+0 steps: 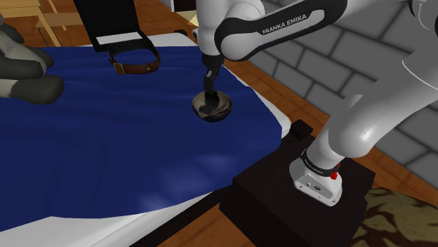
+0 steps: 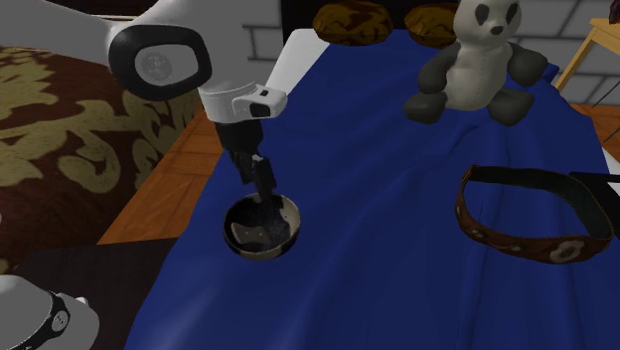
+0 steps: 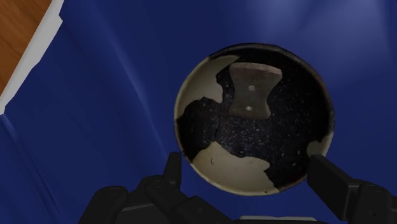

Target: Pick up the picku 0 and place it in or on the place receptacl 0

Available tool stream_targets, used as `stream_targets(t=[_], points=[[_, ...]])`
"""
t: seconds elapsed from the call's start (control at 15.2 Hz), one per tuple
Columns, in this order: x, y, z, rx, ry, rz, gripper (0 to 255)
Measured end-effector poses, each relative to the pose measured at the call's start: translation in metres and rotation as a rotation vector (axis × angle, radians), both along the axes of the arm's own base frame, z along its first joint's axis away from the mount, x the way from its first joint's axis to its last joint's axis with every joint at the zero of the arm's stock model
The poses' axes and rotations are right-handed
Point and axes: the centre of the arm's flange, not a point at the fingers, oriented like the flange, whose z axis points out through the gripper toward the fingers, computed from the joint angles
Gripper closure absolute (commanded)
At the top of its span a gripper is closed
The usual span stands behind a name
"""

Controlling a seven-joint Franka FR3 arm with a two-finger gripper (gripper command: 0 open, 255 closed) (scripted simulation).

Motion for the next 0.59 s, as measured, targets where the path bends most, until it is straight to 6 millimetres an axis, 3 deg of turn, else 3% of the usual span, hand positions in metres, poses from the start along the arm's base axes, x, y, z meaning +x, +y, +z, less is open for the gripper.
stream_targets(t=[0.2,0.59], points=[[-0.001,0.006,0.03,0.0,-0.001,0.0,0],[-0.003,0.006,0.034,0.0,0.001,0.0,0]])
